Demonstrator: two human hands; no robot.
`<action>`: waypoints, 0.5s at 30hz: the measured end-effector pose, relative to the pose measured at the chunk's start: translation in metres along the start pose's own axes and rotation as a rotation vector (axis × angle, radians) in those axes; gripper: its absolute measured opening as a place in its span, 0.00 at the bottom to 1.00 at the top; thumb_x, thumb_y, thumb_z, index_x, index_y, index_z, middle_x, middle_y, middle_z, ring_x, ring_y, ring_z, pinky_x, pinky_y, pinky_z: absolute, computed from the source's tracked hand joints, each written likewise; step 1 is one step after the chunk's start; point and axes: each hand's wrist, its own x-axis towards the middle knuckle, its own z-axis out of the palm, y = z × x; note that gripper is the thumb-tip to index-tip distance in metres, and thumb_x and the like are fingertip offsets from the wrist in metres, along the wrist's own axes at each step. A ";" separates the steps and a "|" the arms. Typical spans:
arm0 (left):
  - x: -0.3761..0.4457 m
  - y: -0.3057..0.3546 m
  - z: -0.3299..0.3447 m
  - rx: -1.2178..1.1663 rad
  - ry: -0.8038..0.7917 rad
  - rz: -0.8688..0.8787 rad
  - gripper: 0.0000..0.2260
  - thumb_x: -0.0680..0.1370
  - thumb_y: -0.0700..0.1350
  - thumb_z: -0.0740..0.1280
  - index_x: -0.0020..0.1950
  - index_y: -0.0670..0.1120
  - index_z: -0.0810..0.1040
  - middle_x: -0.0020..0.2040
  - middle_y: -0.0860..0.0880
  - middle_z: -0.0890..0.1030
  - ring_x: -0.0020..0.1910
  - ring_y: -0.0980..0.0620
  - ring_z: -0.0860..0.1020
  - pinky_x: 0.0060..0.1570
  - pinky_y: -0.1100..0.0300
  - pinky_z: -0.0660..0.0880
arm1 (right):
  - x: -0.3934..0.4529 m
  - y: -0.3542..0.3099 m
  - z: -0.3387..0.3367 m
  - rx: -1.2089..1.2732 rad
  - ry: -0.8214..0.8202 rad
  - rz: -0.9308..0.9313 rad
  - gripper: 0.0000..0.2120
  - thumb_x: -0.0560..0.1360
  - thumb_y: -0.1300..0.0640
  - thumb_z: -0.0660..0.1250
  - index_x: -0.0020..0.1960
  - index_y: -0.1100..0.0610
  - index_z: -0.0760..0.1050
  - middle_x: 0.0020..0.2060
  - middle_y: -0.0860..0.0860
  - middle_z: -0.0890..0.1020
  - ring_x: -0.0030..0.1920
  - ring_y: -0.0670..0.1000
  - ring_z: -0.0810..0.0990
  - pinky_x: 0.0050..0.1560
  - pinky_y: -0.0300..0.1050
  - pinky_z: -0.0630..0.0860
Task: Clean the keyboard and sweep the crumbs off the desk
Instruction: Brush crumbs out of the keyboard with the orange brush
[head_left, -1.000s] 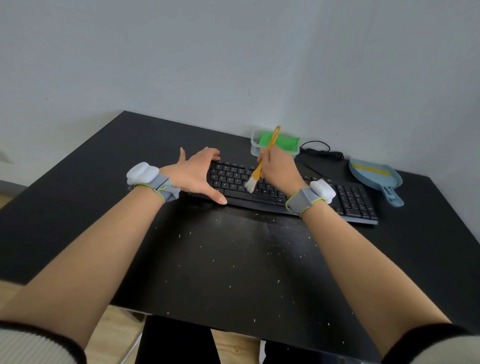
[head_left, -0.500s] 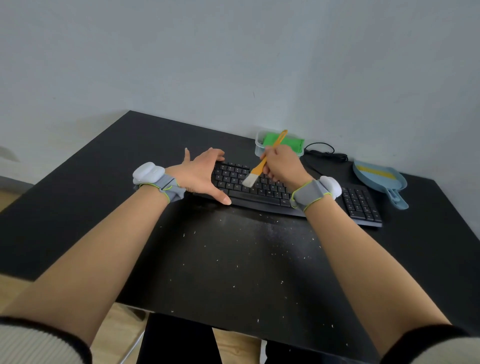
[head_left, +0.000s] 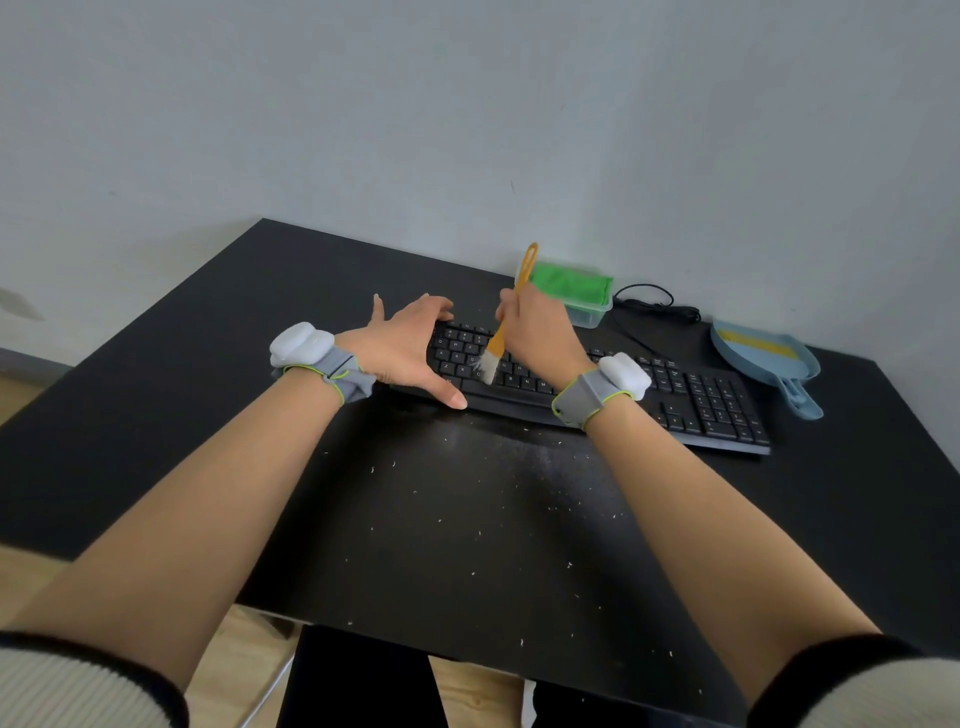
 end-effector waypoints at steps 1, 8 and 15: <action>0.000 0.001 0.001 -0.001 0.000 0.002 0.57 0.59 0.66 0.79 0.78 0.47 0.53 0.75 0.52 0.65 0.76 0.49 0.61 0.71 0.33 0.32 | 0.003 0.001 -0.002 0.021 -0.051 0.035 0.17 0.84 0.58 0.52 0.47 0.63 0.77 0.39 0.61 0.81 0.38 0.58 0.79 0.41 0.48 0.75; 0.000 -0.001 0.000 -0.001 0.003 0.002 0.57 0.60 0.66 0.79 0.78 0.47 0.53 0.76 0.52 0.65 0.76 0.49 0.61 0.71 0.33 0.32 | 0.002 -0.005 0.001 0.056 -0.030 0.040 0.16 0.84 0.58 0.52 0.48 0.64 0.76 0.40 0.60 0.82 0.42 0.61 0.80 0.49 0.52 0.77; -0.002 -0.003 0.001 0.002 0.011 0.012 0.57 0.60 0.67 0.78 0.78 0.47 0.52 0.76 0.53 0.64 0.77 0.50 0.60 0.72 0.35 0.31 | 0.011 -0.006 0.000 0.106 -0.028 0.018 0.17 0.85 0.55 0.52 0.40 0.55 0.72 0.28 0.51 0.76 0.29 0.52 0.75 0.35 0.44 0.73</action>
